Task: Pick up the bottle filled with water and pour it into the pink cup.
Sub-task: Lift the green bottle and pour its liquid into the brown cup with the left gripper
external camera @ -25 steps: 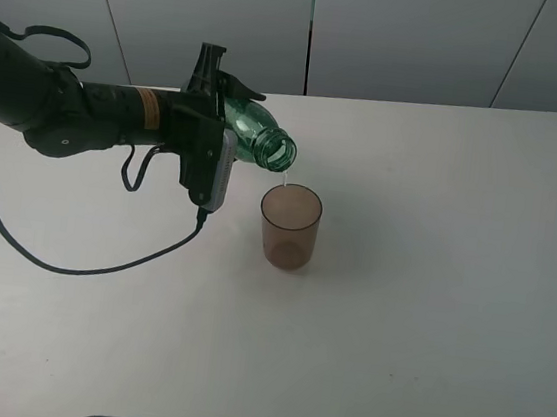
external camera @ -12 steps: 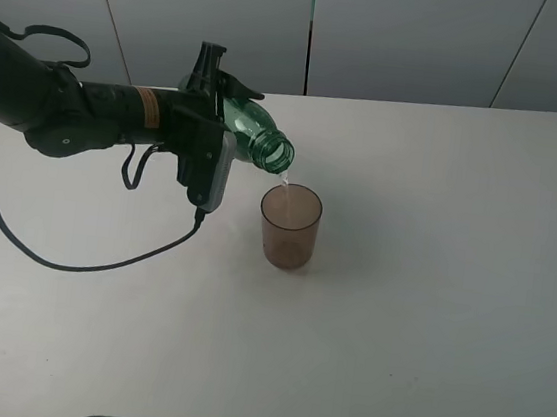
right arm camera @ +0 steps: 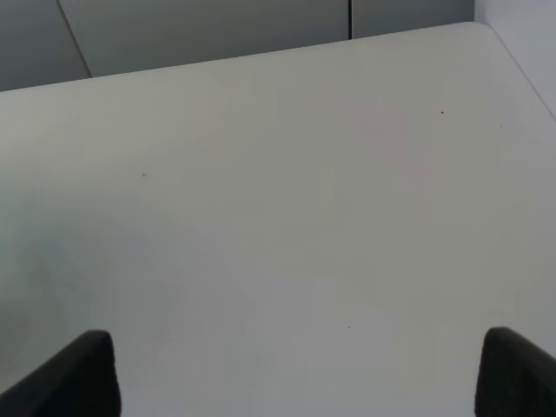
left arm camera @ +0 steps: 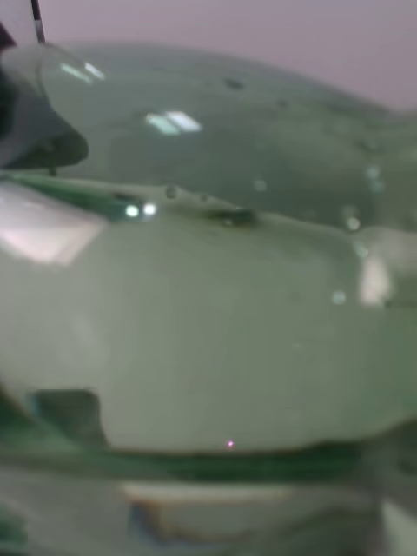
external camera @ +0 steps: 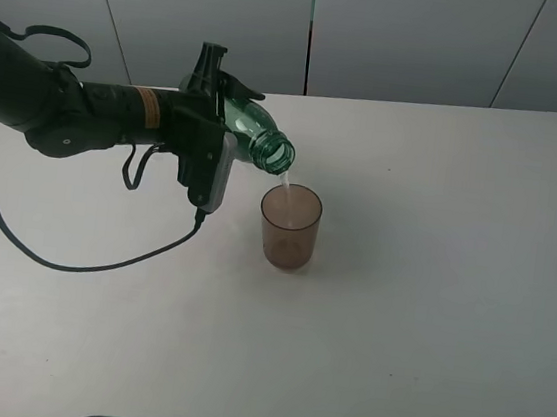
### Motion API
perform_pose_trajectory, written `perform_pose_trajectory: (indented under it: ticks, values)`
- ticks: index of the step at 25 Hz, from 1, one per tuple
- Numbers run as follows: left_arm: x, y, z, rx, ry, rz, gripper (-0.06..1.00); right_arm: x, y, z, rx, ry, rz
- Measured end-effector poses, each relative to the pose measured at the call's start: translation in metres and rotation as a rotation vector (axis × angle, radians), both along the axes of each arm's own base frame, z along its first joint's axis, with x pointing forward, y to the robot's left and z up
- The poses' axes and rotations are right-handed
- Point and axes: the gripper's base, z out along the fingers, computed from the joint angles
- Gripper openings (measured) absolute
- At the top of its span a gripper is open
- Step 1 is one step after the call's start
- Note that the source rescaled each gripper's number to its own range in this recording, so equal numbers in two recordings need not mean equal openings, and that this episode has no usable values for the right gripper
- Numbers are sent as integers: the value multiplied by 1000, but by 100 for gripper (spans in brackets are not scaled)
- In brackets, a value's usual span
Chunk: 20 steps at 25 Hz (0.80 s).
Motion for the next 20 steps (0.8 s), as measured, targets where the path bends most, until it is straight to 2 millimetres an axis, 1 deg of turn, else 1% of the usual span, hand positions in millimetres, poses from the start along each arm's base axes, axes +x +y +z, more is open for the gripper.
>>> perform_pose_trajectory:
  ticks: [20]
  values:
    - [2, 2, -1, 40, -35, 10, 0, 0, 0, 0, 0, 0, 0]
